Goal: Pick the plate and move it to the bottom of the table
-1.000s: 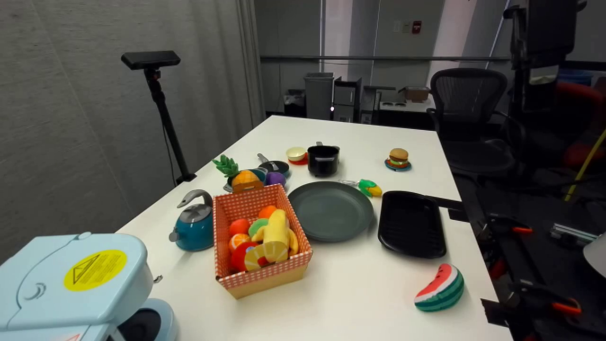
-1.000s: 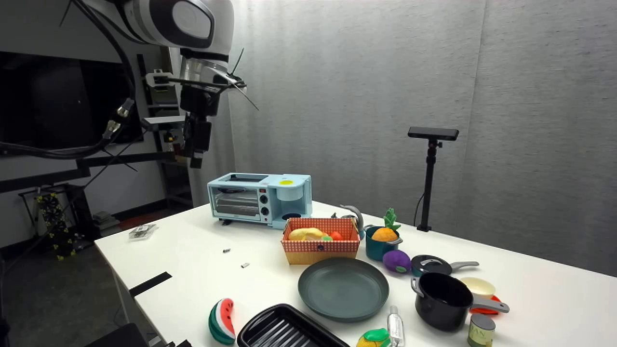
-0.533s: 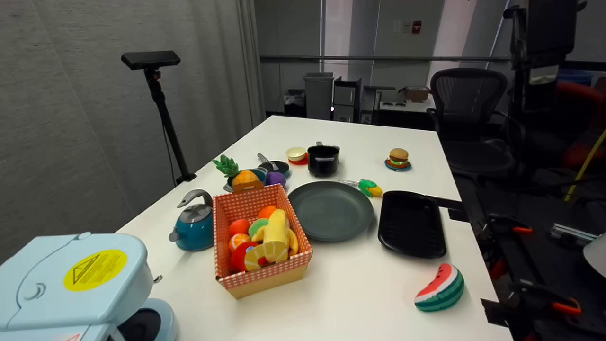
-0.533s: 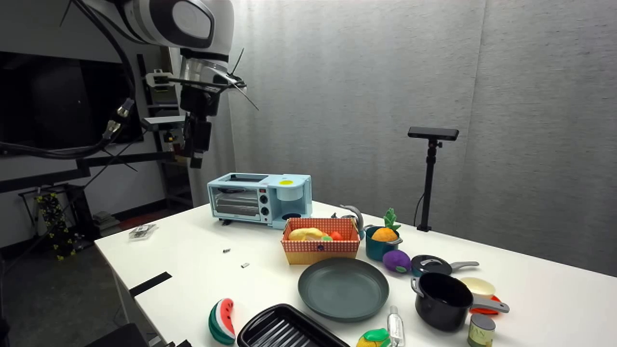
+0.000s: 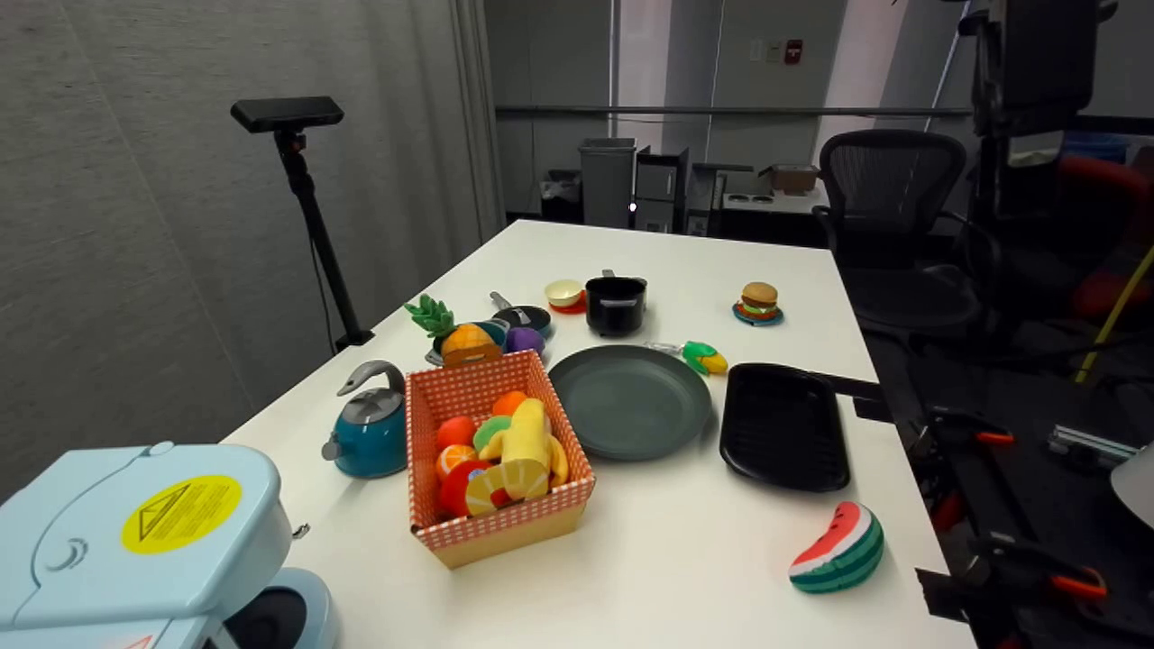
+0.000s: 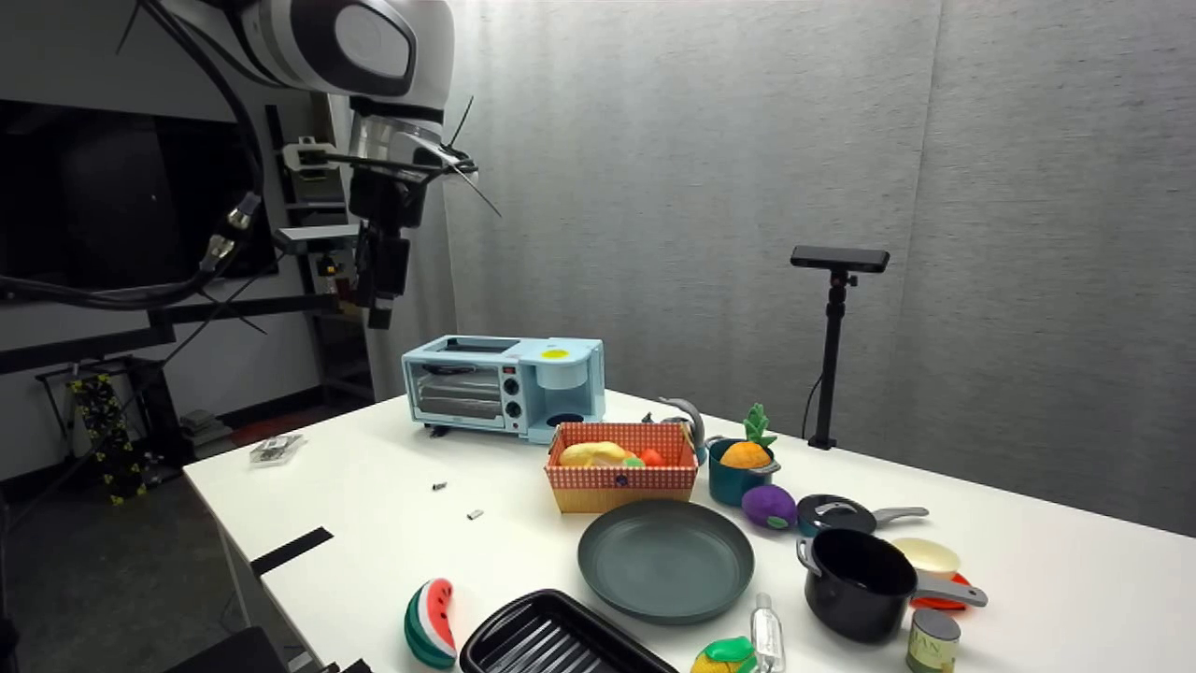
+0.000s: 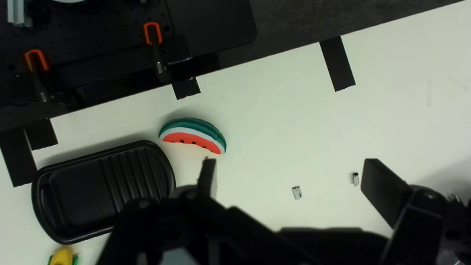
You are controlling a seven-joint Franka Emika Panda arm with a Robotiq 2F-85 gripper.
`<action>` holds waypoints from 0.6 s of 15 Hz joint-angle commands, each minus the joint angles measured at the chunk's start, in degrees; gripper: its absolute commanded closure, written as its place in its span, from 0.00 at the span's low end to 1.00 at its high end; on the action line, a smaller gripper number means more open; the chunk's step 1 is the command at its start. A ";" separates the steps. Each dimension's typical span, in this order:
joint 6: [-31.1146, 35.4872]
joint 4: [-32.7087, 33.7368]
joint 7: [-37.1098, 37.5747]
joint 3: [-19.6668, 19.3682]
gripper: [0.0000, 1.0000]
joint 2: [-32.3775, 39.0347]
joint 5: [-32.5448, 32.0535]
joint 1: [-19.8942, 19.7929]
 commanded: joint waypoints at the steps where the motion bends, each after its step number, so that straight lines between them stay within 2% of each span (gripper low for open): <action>1: 0.41 -0.54 -1.10 0.17 0.00 -0.55 -0.86 -0.12; 9: 0.25 -1.16 -7.14 -0.40 0.00 1.42 -7.01 -0.13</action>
